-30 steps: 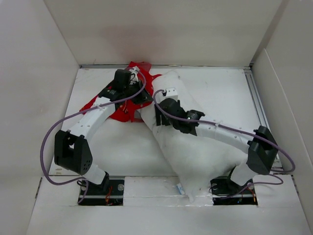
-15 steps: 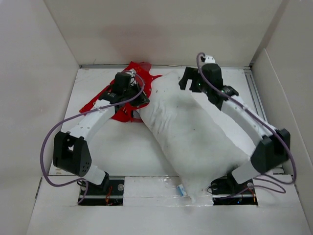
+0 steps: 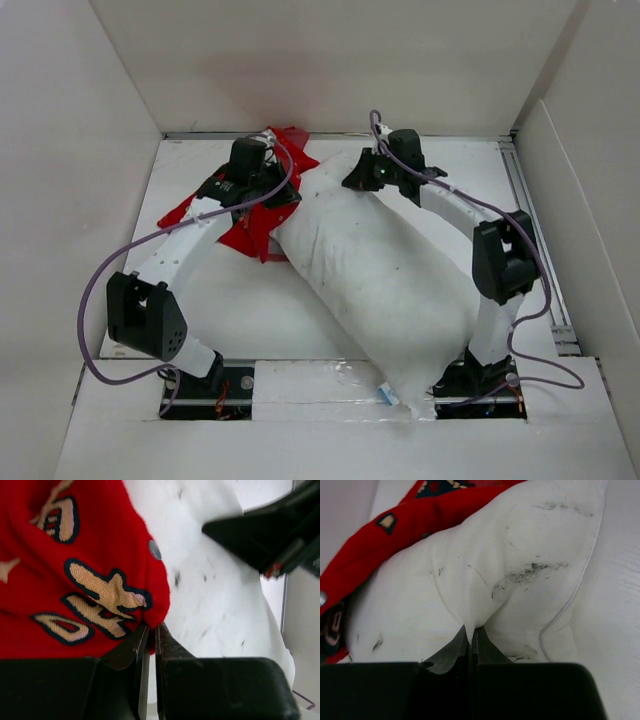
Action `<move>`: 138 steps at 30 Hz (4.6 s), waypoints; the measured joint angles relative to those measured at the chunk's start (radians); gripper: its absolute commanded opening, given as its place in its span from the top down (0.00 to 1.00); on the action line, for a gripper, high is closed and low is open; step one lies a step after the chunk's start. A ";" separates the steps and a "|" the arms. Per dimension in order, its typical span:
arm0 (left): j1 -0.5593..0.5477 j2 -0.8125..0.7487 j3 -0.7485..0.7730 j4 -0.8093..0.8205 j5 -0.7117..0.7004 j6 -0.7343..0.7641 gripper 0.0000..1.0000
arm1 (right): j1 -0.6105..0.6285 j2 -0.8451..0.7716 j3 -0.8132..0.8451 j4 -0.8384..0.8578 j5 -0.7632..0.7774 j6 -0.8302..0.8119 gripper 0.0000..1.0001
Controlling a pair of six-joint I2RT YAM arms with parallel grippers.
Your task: Put the pillow into the pillowcase
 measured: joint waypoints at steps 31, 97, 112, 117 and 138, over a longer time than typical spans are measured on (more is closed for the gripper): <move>0.007 -0.005 0.243 -0.248 -0.045 0.014 1.00 | 0.362 -0.172 -0.391 0.403 0.163 -0.121 1.00; -0.059 0.436 0.535 -0.341 -0.177 0.418 1.00 | 0.162 -0.373 -0.475 0.159 0.178 -0.053 0.01; -0.058 0.378 0.541 -0.354 -0.149 0.365 1.00 | 0.153 -0.034 -0.147 0.304 0.006 0.014 0.11; -0.056 0.342 0.520 -0.348 -0.155 0.357 1.00 | 0.154 -0.013 -0.168 0.408 -0.051 0.068 1.00; -0.056 0.339 0.629 -0.349 -0.183 0.201 1.00 | 0.331 -0.213 -0.423 0.610 -0.053 -0.043 1.00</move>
